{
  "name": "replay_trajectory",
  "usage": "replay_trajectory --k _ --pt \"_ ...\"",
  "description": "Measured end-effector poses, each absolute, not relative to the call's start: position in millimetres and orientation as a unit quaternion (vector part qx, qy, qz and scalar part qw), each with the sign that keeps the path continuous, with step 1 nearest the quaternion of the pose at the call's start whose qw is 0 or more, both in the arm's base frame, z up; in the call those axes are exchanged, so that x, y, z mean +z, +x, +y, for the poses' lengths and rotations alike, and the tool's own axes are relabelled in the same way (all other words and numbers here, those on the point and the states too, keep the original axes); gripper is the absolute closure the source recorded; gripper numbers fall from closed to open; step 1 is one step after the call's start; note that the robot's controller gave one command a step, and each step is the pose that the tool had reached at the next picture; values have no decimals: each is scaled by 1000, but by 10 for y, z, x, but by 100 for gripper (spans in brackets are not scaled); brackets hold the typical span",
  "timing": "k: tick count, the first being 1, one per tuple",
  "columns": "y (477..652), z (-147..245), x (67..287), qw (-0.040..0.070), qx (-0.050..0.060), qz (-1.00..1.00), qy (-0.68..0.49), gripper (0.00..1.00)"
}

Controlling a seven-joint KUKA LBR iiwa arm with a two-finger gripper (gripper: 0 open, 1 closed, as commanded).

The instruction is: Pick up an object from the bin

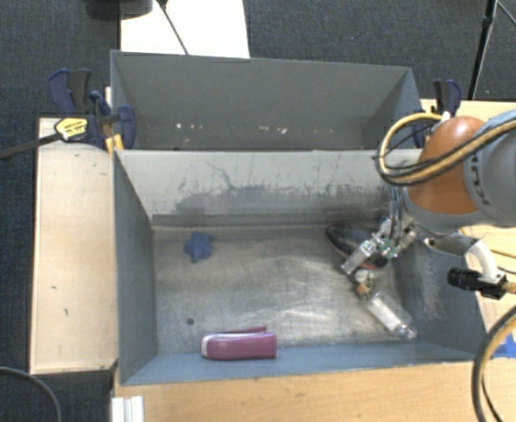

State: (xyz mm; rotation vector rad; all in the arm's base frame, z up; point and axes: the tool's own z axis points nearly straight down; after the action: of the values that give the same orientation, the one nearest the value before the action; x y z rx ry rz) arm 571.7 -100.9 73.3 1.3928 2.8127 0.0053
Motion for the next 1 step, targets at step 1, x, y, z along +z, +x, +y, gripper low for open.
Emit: replay_trajectory --k 1 --pt "5716 -1006 739 1 1 897 442 100"
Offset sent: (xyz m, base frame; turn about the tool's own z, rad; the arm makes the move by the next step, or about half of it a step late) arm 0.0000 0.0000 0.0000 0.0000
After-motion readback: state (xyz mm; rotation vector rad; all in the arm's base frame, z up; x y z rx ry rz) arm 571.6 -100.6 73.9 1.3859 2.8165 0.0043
